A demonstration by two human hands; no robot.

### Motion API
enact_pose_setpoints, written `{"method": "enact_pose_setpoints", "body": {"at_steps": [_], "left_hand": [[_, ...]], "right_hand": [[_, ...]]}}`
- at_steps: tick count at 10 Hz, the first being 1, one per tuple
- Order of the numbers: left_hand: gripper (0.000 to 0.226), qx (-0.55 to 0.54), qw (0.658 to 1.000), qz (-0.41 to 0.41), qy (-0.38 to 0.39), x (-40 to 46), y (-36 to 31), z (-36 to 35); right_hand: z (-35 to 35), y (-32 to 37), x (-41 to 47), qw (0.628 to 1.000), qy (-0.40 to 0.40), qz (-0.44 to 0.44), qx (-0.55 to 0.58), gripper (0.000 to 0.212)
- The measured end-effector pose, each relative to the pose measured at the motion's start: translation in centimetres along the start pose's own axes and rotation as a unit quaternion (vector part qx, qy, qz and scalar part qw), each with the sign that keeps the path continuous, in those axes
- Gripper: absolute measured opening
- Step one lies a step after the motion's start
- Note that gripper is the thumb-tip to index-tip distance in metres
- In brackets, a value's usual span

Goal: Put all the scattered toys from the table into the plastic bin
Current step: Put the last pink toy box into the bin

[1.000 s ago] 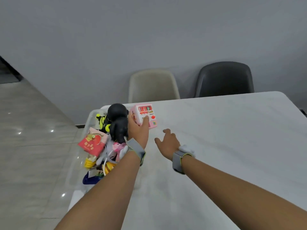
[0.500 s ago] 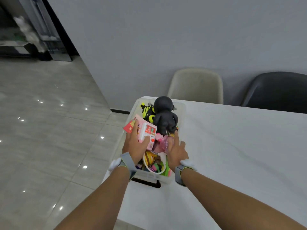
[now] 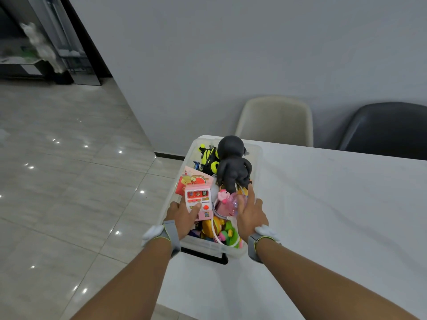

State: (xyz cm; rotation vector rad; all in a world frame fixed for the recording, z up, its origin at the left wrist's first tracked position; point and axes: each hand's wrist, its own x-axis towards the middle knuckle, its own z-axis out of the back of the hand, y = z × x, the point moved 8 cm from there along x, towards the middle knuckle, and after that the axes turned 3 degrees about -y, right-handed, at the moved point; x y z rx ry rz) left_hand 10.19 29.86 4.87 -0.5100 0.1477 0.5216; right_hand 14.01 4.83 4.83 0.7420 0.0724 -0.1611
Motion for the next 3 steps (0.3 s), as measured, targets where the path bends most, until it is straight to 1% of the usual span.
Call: {"method": "enact_pose_setpoints", "body": {"at_steps": [1,2,3], "left_hand": [[0.07,-0.04,0.997,-0.041,-0.042,-0.8,-1.5,1.4],[0.072,-0.075,0.988,-0.074,-0.117,-1.5,-3.0,3.5],[0.061,-0.097,0.973,-0.082,-0.195,-2.4,-6.0,5.9]], "right_hand": [[0.5,0.5,-0.1,1.0,0.007,0.013,-0.015,0.06],[0.5,-0.1,-0.1,0.998,0.044,0.004,-0.037,0.059],[1.9,0.0,0.6,0.999,0.044,-0.012,-0.012,0.051]]}}
